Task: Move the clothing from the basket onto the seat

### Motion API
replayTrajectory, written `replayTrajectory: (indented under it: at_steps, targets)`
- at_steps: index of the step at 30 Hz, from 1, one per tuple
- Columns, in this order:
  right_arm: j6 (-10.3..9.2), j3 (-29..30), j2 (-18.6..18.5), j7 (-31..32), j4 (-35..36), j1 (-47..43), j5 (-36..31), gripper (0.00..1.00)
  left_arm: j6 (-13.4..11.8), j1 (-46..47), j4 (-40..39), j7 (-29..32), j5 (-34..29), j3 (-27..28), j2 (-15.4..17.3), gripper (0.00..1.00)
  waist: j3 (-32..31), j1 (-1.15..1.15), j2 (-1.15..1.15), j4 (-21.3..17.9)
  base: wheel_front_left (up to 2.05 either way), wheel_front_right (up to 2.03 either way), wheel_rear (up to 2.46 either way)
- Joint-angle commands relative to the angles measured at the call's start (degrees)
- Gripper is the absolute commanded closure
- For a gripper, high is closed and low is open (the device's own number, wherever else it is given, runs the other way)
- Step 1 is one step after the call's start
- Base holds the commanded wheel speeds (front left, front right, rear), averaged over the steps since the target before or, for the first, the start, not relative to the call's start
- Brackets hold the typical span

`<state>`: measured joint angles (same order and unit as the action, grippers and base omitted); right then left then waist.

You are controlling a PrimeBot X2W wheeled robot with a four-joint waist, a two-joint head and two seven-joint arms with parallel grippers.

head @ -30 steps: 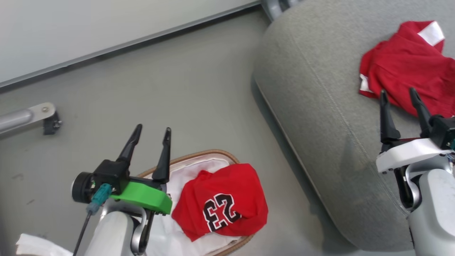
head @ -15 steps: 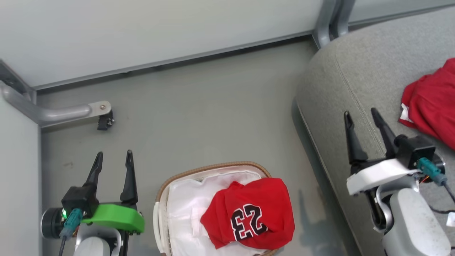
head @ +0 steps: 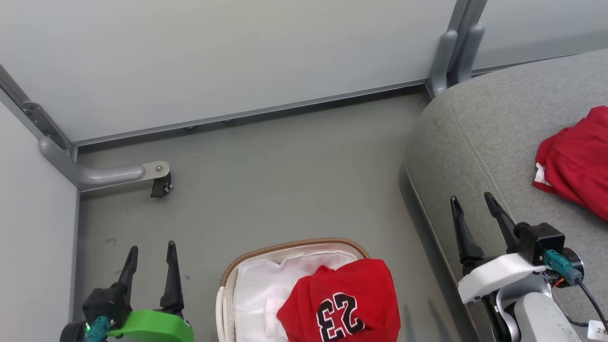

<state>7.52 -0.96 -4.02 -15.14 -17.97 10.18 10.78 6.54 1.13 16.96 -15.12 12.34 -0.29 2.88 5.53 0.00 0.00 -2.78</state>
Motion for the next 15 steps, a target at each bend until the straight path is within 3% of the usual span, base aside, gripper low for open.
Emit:
replayTrajectory:
  at_steps: [1,15]
  targets:
    - [-0.06,0.3,0.0,0.0,0.3,-1.3,-0.2,0.0,-0.3,-1.3,-0.1,-0.1,0.3,-0.3,0.1,0.0,-1.0,0.0,0.0,0.2,0.0,0.0,0.0]
    - [-0.06,0.7,0.8,0.0,1.4,-2.9,0.2,0.0,-0.7,-2.5,0.0,-0.1,2.5,-2.3,0.1,0.0,-1.6,0.0,0.0,-0.3,0.0,0.0,0.0]
